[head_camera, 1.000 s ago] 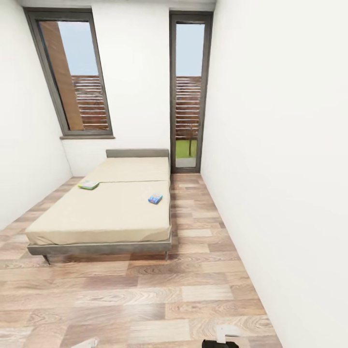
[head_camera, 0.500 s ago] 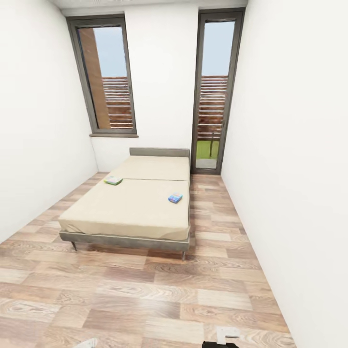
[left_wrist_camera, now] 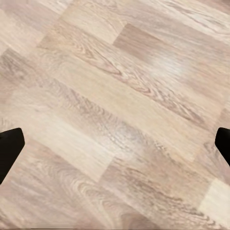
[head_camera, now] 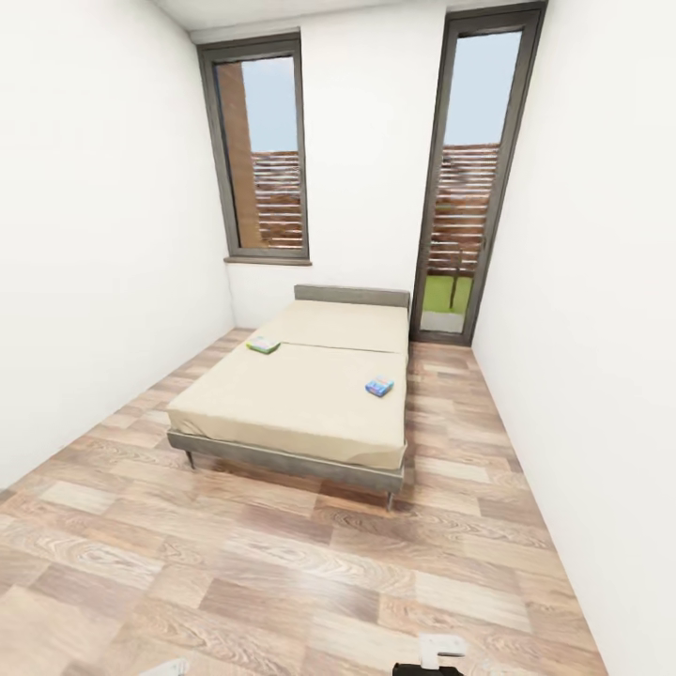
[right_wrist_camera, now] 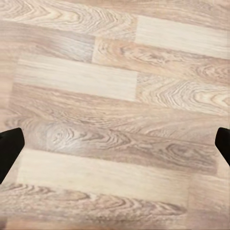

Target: Put all the toys in the child's room - the three board games (two on the bed and one on the table), the two jigsaw puzzles on the table, and the tennis ball on the table - inside the toy box on the table in the child's room.

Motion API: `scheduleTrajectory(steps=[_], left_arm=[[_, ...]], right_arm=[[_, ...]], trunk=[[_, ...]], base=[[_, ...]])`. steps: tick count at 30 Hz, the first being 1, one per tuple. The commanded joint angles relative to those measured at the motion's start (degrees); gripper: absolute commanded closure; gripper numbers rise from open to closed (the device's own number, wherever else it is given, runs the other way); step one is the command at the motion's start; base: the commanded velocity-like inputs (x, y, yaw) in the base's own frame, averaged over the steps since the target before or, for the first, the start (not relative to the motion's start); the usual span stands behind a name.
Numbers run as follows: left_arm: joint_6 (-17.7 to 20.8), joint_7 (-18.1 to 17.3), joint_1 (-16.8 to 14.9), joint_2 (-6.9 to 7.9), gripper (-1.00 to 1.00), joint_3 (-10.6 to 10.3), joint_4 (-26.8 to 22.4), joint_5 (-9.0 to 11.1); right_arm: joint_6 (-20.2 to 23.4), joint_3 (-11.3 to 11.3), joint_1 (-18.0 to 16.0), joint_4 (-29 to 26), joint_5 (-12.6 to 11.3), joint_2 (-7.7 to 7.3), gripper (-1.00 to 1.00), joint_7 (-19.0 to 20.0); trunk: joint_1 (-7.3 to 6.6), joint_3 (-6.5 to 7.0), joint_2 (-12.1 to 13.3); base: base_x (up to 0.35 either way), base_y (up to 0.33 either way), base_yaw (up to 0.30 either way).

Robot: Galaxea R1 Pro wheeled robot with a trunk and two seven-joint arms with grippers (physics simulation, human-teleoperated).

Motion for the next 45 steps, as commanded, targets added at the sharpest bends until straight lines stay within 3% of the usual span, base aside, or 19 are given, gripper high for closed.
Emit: scheduleTrajectory(steps=[1, 45], left_arm=[[-0.22, 0.09, -0.05, 0.0, -1.0, -0.19, 0.08, 0.43], [-0.22, 0.09, -0.05, 0.0, -1.0, -0.19, 0.61, -0.8]], right_arm=[[0.06, 0.06, -0.01, -0.02, 0.08, 0.01, -1.0, -0.23], [0.05, 0.06, -0.01, 0.02, 0.12, 0.01, -1.0, -0.27]], trunk=[[0.0, -0.06, -0.03], [0.0, -0.06, -0.03]], base=[[0.0, 0.0, 0.293], [0.0, 0.0, 0.293]])
